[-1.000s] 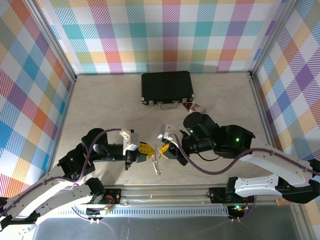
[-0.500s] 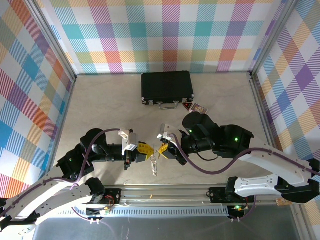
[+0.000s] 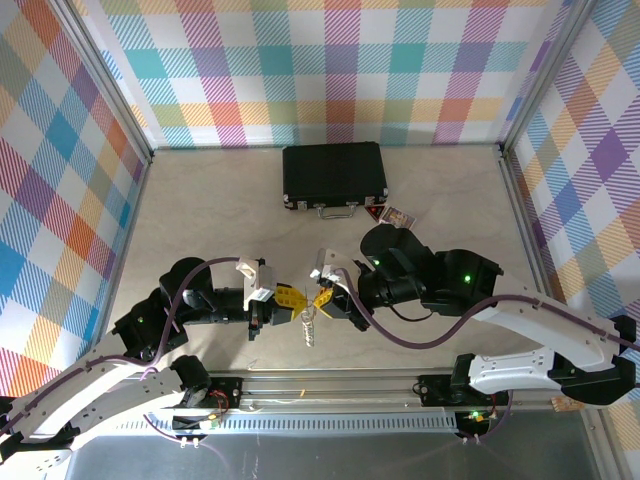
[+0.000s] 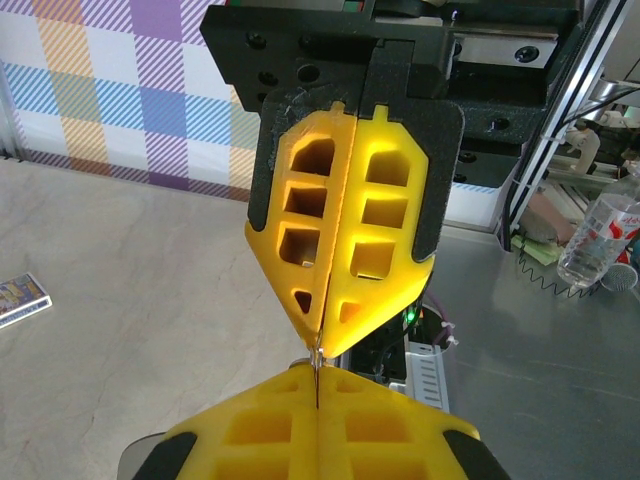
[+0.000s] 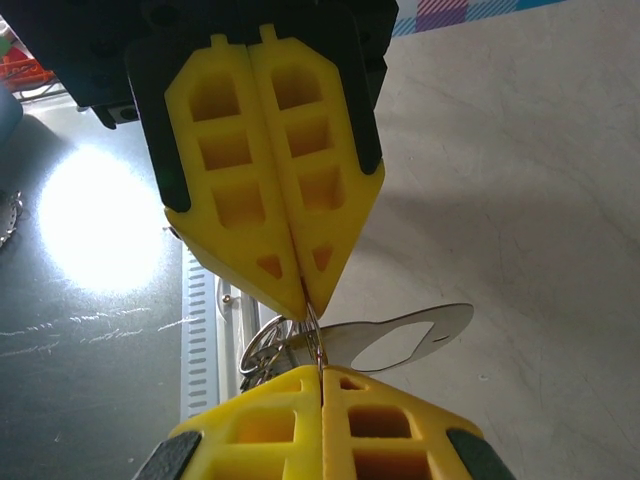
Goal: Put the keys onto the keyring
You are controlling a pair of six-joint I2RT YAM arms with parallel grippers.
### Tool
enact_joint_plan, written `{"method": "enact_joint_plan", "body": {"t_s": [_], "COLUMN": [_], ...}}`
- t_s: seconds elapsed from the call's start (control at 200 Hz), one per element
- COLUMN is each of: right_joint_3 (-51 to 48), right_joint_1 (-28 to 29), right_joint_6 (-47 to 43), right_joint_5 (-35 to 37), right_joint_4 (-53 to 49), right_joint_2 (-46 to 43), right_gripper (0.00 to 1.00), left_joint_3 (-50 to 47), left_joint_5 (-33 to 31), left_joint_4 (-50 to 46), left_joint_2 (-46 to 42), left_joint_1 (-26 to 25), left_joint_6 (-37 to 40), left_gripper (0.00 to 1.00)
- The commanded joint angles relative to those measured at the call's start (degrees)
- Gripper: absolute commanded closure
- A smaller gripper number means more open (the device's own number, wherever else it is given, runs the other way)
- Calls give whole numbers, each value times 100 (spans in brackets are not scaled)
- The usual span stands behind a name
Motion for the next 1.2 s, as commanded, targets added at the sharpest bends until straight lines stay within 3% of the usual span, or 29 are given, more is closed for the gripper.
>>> {"method": "enact_joint_plan", "body": {"t_s": [0.0,1.195], "right_joint_3": [-29,-162], "right_joint_1": [28,54], "right_joint_6": [-88,-292], "right_joint_5": [-102,-392], "right_joint_4": [280,346], "right_joint_2": [37,-63], "right_gripper": [100,100], "left_joint_3": [28,337], "left_joint_5": [123,59], "left_joint_4": [270,-301], "left_joint_2": [-56,361], "left_joint_1": [4,4], "left_joint_6": [-55,274], "left_gripper": [100,100]}}
